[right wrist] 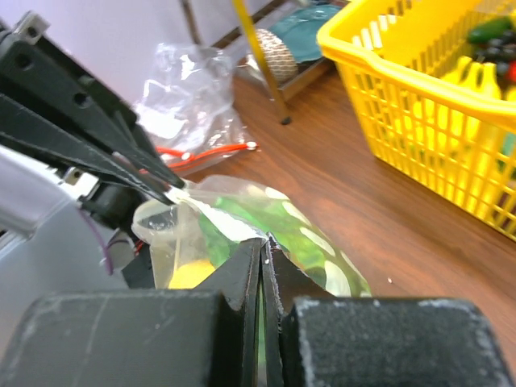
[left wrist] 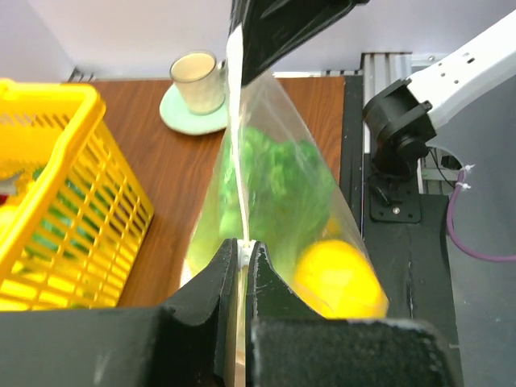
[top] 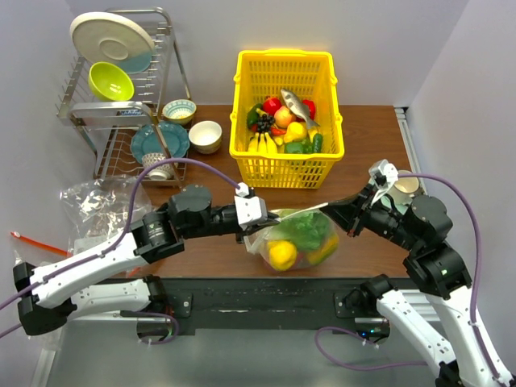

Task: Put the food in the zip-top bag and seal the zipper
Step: Zip the zipper food storage bag at the center of the board.

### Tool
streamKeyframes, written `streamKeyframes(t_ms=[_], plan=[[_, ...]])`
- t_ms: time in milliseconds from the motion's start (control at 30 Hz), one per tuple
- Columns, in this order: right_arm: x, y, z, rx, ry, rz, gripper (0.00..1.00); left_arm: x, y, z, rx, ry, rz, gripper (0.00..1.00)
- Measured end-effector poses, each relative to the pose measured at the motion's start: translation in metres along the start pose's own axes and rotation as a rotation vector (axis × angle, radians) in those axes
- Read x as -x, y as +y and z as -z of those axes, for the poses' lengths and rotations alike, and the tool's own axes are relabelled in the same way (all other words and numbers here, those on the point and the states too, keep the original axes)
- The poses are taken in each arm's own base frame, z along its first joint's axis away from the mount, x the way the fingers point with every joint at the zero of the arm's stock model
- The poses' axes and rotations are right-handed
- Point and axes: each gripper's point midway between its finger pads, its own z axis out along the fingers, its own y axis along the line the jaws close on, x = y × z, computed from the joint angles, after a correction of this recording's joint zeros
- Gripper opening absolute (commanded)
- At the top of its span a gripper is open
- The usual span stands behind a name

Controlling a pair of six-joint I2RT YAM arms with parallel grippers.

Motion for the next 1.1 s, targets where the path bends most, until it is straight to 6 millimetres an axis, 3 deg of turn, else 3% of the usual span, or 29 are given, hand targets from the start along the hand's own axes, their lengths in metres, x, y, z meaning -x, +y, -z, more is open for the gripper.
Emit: streamKeyframes(t_ms=[533,800,1100], plan=[[-0.007,-0.033,0.004,-0.192,0.019,-0.025,0.00,-0.039,0.005,0.024,0.094,0.158,0.097,0.00],[-0.011,-0.046,0.006,-0.267,0.037,-0.031,0.00,-0.059,0.008,0.025,0.126,0.273,0.134,0.00],[-0.009,-0.057,0.009,-0.328,0.025,-0.026,0.00,-0.055,0.010,0.035,0.164,0.261,0.162,0.00]])
